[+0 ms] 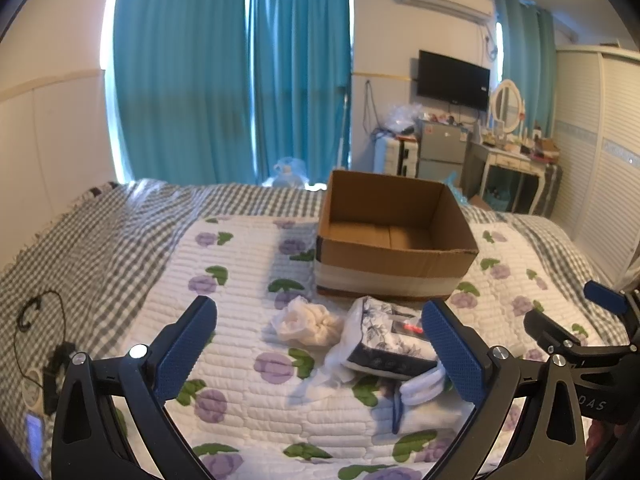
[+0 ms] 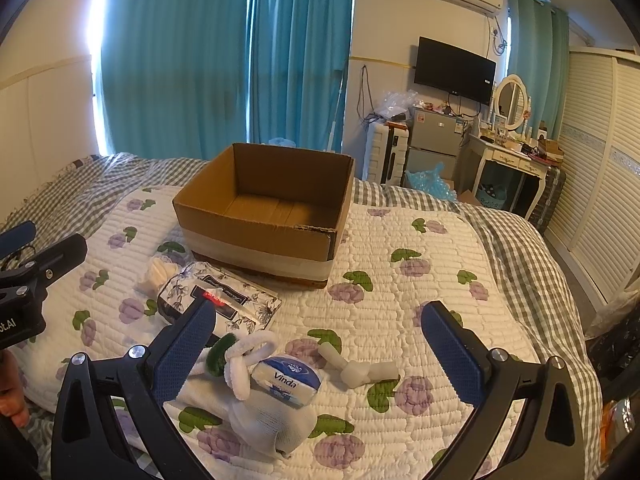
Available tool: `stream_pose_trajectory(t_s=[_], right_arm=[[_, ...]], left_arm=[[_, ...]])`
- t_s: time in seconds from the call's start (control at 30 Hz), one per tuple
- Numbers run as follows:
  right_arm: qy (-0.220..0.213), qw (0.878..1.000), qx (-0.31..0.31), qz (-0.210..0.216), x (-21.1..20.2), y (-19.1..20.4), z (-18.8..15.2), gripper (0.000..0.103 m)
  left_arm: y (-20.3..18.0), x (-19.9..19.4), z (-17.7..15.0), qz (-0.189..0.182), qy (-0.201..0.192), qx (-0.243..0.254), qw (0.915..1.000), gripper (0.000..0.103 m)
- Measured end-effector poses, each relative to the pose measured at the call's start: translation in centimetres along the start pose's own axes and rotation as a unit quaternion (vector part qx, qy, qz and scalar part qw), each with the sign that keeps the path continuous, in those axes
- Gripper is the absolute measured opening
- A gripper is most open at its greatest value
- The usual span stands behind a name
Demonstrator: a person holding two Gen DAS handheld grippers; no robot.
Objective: Organize soft objects
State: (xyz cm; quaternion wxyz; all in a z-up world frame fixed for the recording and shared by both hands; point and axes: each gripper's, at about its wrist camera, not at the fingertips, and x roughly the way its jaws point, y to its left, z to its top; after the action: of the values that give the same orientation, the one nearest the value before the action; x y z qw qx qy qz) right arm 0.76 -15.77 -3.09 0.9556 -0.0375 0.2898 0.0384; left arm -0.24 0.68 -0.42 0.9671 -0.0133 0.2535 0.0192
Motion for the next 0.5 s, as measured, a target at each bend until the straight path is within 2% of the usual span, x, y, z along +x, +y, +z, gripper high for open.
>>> stream_pose_trajectory(t_s=[0.17, 0.5], right_arm=[[-0.003, 1.000, -0.008, -0.004, -0.8, 0.5, 0.4, 0.103], [-0.031, 0.998, -0.048, -0.028, -7.1, 1.8, 2.3, 0.103]], left_arm=[[-0.3, -1.1, 0.6, 0.001, -0.008, 0.001, 1.0000, 0.103], [-0.3, -6.0, 3.0, -0.018, -0.049, -0.005, 0.9986, 0.103]])
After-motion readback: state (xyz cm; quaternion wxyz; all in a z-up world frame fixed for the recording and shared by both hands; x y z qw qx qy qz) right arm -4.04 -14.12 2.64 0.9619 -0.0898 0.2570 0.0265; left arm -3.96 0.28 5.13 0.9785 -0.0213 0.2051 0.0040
